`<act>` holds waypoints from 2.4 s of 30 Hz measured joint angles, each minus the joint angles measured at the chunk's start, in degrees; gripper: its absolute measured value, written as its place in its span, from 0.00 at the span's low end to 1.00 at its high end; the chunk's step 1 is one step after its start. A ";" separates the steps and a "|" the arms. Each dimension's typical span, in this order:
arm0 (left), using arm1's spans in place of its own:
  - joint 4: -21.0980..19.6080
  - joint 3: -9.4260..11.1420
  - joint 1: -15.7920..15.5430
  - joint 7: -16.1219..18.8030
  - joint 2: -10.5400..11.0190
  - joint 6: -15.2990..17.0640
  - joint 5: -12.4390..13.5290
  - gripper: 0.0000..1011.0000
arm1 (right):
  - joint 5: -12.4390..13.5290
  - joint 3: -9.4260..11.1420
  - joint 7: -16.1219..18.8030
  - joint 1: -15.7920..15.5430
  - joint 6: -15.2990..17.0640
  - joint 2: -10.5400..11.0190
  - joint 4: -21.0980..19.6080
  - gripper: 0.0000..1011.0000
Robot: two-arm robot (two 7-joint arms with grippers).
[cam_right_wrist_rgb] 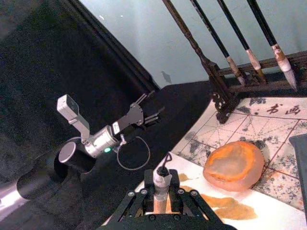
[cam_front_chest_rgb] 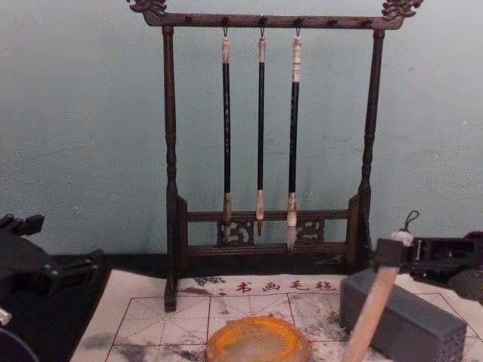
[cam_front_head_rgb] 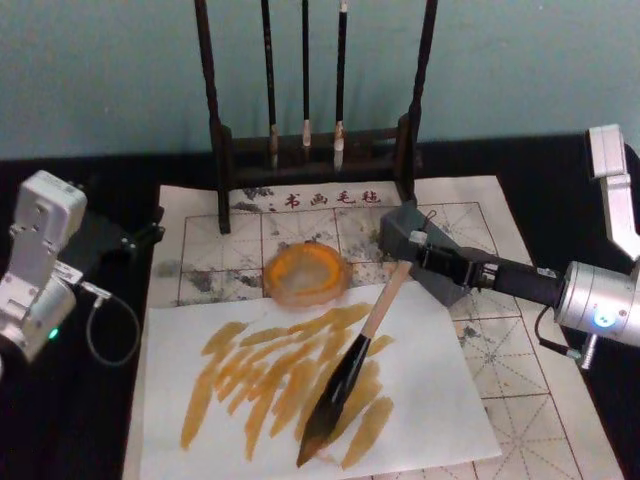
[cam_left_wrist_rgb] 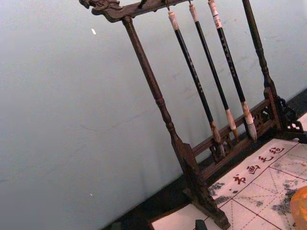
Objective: Pick up the brush from the inkstone, write on the paper, then place the brush back to its original position.
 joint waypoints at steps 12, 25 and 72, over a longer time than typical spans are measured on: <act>0.00 0.00 0.00 0.00 0.00 0.00 0.00 0.99 | -0.41 0.44 -0.76 0.06 -0.68 -0.32 0.67 0.20; 0.00 0.00 0.00 0.00 0.00 0.00 0.00 0.99 | -0.50 1.58 -1.80 -0.05 -1.48 -0.93 1.72 0.20; 0.00 0.00 0.00 0.00 0.00 0.00 0.00 0.99 | 2.18 8.23 -5.68 -1.60 -3.49 -2.08 3.78 0.20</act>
